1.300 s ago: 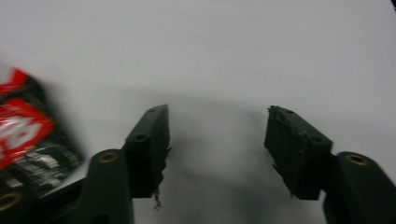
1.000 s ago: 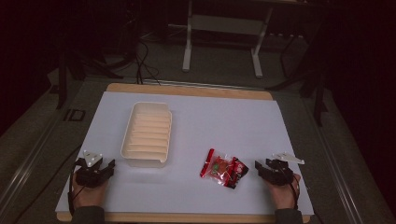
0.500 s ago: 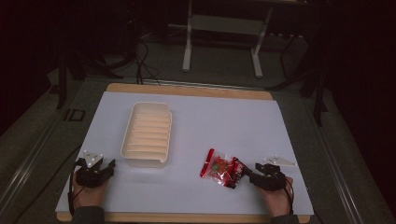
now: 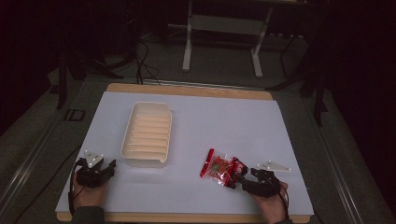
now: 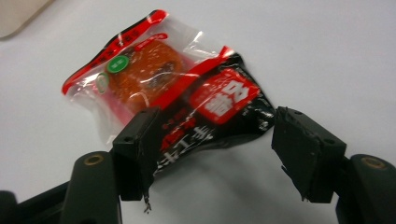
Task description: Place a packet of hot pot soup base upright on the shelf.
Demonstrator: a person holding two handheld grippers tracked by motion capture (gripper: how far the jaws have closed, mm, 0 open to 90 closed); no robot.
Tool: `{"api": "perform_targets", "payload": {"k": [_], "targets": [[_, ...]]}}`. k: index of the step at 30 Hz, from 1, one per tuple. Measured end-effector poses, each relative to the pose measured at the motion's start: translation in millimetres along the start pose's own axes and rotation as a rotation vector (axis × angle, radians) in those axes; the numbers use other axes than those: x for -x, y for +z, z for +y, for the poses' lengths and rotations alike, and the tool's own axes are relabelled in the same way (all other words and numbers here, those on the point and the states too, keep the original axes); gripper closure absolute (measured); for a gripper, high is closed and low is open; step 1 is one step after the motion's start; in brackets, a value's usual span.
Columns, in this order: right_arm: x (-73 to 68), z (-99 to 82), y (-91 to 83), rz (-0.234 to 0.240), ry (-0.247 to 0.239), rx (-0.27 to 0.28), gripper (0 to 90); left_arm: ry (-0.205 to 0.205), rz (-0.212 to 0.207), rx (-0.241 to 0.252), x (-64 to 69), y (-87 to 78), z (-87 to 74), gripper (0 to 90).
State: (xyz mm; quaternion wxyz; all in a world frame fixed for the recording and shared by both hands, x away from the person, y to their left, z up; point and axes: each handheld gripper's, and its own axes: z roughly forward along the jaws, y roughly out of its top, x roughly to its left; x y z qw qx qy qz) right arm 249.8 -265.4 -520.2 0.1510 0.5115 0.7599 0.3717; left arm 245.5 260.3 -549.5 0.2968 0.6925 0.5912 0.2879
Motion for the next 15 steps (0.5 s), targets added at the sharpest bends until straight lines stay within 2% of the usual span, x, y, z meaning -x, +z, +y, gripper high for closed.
{"api": "perform_targets", "payload": {"k": [9,15], "targets": [[-11.3,-3.6,5.0,0.051,0.007,-0.012,24.6,0.002,0.001,-0.002,0.5,0.3,0.2,52.1],[-15.2,-5.6,8.0,0.032,0.031,-0.028,19.4,0.003,0.002,-0.004,0.5,0.3,0.3,51.8]]}}
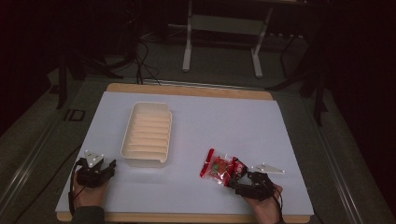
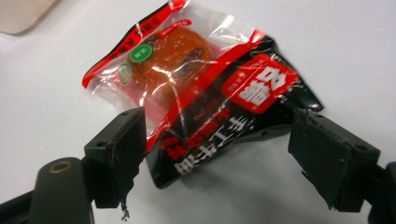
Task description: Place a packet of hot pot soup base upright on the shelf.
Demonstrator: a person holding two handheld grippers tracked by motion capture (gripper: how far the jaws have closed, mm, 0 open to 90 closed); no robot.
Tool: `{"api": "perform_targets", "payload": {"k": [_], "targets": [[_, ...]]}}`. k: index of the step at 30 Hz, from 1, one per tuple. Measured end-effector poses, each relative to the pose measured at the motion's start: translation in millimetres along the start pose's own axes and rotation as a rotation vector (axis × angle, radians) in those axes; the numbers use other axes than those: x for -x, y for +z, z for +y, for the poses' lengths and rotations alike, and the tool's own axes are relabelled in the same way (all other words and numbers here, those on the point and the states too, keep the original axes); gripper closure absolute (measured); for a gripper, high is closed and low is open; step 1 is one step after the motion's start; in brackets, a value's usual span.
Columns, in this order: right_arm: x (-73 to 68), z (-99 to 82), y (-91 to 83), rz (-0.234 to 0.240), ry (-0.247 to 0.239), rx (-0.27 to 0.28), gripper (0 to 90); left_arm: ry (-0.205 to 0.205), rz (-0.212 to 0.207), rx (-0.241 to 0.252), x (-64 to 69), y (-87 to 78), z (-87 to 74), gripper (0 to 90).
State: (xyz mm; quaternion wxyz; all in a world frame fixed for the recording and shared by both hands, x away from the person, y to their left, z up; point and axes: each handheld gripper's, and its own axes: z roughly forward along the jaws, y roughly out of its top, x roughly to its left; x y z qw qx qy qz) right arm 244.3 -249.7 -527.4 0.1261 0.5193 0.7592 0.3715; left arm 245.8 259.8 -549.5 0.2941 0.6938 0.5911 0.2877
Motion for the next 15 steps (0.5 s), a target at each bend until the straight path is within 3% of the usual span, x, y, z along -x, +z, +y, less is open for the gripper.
{"api": "perform_targets", "payload": {"k": [9,15], "targets": [[-6.7,-1.1,8.5,0.02,-0.006,-0.024,20.1,0.003,0.001,-0.001,0.2,0.1,0.1,51.5],[1.1,6.5,14.7,0.019,0.013,-0.021,20.2,0.004,0.002,-0.001,0.7,0.4,0.1,51.2]]}}
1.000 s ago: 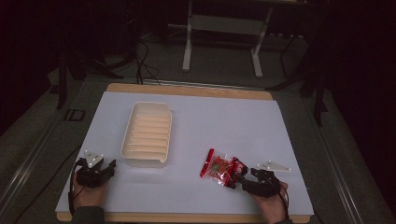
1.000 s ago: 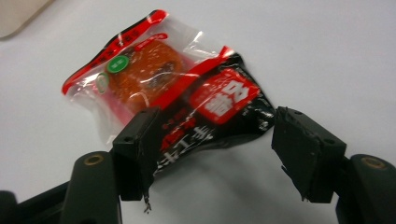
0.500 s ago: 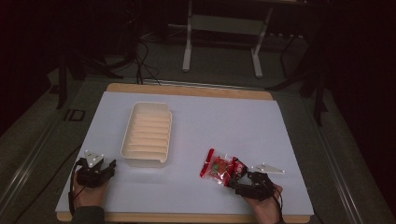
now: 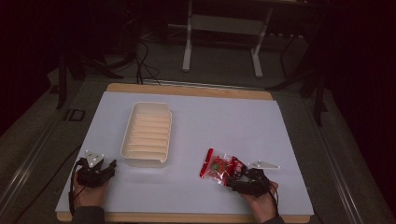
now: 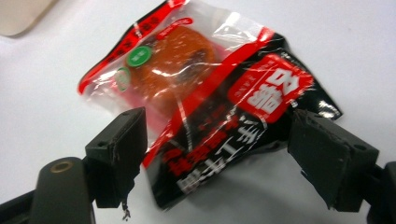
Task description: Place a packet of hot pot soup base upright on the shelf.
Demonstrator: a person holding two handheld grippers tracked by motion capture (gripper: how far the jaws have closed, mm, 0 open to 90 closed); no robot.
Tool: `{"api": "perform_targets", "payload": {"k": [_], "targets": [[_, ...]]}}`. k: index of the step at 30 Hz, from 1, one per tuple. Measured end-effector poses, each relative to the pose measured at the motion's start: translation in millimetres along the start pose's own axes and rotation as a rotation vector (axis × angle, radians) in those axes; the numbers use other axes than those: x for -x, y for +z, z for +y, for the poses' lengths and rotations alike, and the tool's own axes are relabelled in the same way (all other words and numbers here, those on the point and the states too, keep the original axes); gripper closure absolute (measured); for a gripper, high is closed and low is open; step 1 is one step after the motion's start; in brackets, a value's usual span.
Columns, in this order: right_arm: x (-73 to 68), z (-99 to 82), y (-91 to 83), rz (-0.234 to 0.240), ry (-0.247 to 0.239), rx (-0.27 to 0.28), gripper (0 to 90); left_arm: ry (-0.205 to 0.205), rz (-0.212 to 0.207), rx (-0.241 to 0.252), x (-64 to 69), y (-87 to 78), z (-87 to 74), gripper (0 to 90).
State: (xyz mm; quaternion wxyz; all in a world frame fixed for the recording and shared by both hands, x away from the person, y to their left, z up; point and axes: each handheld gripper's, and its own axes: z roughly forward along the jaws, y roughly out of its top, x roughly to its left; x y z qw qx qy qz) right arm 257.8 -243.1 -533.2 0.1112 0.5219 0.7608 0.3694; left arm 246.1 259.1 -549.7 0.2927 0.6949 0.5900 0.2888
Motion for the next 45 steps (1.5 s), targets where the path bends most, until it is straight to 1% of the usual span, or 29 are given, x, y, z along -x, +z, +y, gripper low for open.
{"api": "perform_targets", "payload": {"k": [2,6,8,9,11,12,14,16,21,24,25,26,29,30,32,33,34,35,36,40,41,43,45], "targets": [[0.6,1.0,0.9,-0.009,0.009,-0.012,20.6,0.0,0.001,0.002,-0.1,-0.4,0.0,51.2],[-3.2,-3.9,-0.2,-0.018,0.013,-0.044,21.8,0.001,0.0,0.001,-0.1,-0.2,-0.1,51.1],[-4.3,-5.3,-0.9,-0.018,0.013,-0.045,24.3,0.004,-0.001,0.001,0.0,-0.4,0.0,51.1],[-3.9,-4.6,-1.7,-0.011,0.022,-0.046,28.0,0.004,-0.001,0.001,0.1,-0.4,0.0,50.9],[-3.8,-4.0,-2.6,0.01,0.044,-0.053,31.9,0.003,0.0,0.004,0.0,-0.8,-0.1,50.9],[-4.6,-4.5,-2.4,0.027,0.044,-0.058,33.4,0.002,0.0,0.003,0.0,-0.6,-0.1,50.9],[-7.6,-5.2,-1.3,0.021,0.031,-0.056,32.6,0.003,0.001,0.001,0.1,-0.4,-0.1,50.9],[-7.5,-2.7,0.7,0.024,0.025,-0.056,32.7,0.004,0.0,0.002,0.4,-0.4,-0.1,50.9],[-2.4,7.5,10.8,0.041,0.037,-0.039,33.1,0.004,0.002,0.003,0.4,-0.3,-0.2,50.8],[-0.3,11.9,15.2,0.049,0.045,-0.038,34.9,0.005,0.002,0.002,0.4,-0.4,-0.1,50.6],[3.0,18.1,19.1,0.058,0.067,-0.039,37.4,0.005,0.001,0.002,0.4,-0.4,-0.2,50.6],[4.1,20.1,20.5,0.064,0.076,-0.037,38.3,0.005,0.001,0.002,0.4,-0.3,-0.1,50.6],[5.4,27.2,27.5,0.067,0.091,-0.043,41.2,0.004,0.001,0.003,0.4,-0.3,-0.2,50.6],[5.2,28.6,29.2,0.068,0.088,-0.041,42.6,0.004,0.002,0.002,0.3,-0.3,-0.1,50.6],[3.9,32.1,32.4,0.066,0.086,-0.049,48.9,0.003,0.001,0.002,0.3,-0.4,-0.1,50.5],[4.1,33.9,34.0,0.071,0.087,-0.055,54.8,0.003,0.001,0.001,0.3,-0.5,-0.1,50.5],[5.3,35.2,35.3,0.086,0.099,-0.062,62.5,0.004,0.002,0.002,0.3,-0.6,-0.1,50.5],[7.1,35.8,37.2,0.109,0.116,-0.063,63.7,0.004,0.001,0.002,0.2,-0.6,-0.1,50.5],[7.9,36.3,38.2,0.118,0.13,-0.066,65.7,0.003,0.001,0.001,0.2,-0.5,-0.1,50.5],[9.2,38.3,43.0,0.159,0.148,-0.07,73.3,0.004,0.001,0.0,0.2,-0.4,-0.1,50.5],[10.0,39.2,44.2,0.171,0.153,-0.068,77.0,0.003,0.001,0.001,0.2,-0.5,-0.1,50.5],[10.6,41.4,44.0,0.184,0.154,-0.062,83.2,0.003,0.001,0.002,0.1,-0.6,-0.1,50.5],[9.6,43.6,42.7,0.185,0.141,-0.056,85.7,0.001,0.001,0.0,0.0,-0.4,-0.1,50.5]]}}
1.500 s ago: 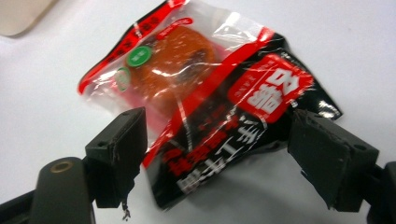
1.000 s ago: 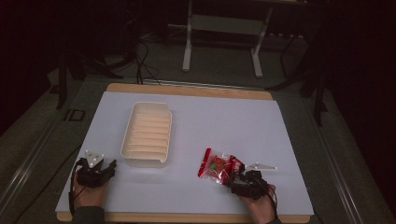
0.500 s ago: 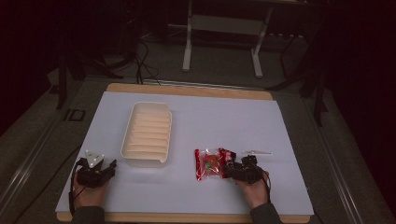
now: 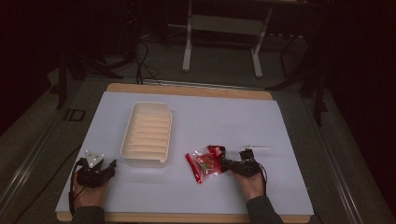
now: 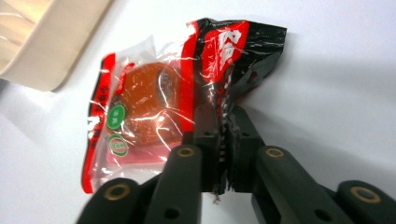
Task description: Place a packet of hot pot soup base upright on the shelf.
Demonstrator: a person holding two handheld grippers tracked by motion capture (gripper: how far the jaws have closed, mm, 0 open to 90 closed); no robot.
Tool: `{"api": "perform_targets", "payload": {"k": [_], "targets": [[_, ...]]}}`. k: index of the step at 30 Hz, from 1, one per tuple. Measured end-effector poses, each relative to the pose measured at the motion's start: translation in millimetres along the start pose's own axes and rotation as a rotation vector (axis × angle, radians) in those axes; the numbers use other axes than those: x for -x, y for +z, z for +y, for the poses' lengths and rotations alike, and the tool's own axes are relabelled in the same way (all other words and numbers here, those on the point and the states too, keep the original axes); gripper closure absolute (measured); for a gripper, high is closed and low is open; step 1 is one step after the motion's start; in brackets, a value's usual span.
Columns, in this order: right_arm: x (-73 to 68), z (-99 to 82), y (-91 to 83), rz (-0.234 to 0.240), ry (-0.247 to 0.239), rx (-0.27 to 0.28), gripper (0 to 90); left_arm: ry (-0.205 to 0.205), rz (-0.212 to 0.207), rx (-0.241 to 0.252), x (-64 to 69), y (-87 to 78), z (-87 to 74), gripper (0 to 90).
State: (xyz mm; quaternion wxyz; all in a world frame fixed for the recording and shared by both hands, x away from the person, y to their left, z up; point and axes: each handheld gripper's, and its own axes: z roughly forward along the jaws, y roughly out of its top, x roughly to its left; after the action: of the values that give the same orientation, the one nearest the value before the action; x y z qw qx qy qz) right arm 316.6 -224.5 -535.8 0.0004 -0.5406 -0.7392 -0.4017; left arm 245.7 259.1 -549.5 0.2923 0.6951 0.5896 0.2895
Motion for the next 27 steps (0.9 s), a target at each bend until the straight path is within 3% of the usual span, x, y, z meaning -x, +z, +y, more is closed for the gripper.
{"api": "perform_targets", "payload": {"k": [15,27], "targets": [[-20.7,16.2,-8.0,-0.003,-0.103,0.018,88.9,-0.002,-0.001,0.002,-0.1,-0.1,0.0,50.5],[-46.3,29.9,-16.3,0.01,-0.195,0.041,89.2,-0.004,-0.003,0.005,0.0,-0.2,-0.1,50.5]]}}
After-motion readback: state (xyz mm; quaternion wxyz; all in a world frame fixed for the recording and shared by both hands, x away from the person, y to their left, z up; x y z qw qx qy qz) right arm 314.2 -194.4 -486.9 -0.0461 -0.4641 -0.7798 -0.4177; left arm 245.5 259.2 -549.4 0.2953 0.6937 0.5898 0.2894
